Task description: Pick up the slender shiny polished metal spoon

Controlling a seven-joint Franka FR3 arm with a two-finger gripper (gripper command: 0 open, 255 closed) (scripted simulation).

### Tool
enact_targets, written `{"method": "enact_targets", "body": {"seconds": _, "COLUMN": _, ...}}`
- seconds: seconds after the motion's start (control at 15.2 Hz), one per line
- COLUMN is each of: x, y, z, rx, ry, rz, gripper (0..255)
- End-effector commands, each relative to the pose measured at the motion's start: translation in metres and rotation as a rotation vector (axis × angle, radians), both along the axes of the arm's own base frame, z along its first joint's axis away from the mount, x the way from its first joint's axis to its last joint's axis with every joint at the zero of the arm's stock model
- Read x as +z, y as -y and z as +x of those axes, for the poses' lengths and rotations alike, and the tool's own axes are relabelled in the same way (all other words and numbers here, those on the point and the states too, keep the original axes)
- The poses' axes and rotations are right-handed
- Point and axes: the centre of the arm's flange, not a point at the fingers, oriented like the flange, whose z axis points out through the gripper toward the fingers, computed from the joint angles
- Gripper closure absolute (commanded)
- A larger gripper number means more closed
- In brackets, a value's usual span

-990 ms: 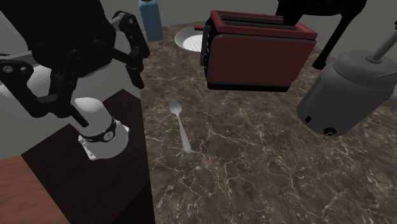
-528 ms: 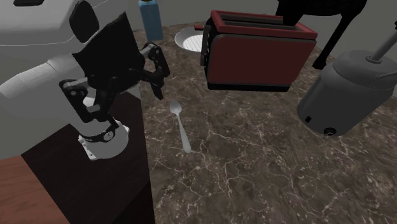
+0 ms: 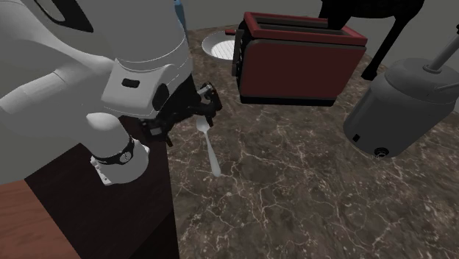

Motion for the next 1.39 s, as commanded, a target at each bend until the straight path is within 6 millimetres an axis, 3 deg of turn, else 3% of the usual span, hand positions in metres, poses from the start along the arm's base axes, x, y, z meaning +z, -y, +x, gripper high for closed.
{"method": "enact_targets", "body": {"seconds": 0.0, "x": -0.022, "y": -0.013, "z": -0.001, "rx": -0.069, "ry": -0.014, "rz": 0.022, "gripper": 0}}
{"method": "enact_targets", "body": {"seconds": 0.26, "x": -0.059, "y": -0.039, "z": 0.001, "rx": -0.184, "ry": -0.039, "rz": 0.061, "gripper": 0}}
{"method": "enact_targets", "body": {"seconds": 0.86, "x": -0.099, "y": -0.039, "z": 0.001, "rx": -0.184, "ry": -0.039, "rz": 0.061, "gripper": 0}}
{"method": "enact_targets", "body": {"seconds": 0.92, "x": -0.098, "y": -0.038, "z": 0.001, "rx": -0.184, "ry": -0.039, "rz": 0.061, "gripper": 255}}
{"method": "enact_targets", "body": {"seconds": 1.32, "x": -0.098, "y": -0.038, "z": 0.001, "rx": -0.184, "ry": -0.039, "rz": 0.061, "gripper": 255}}
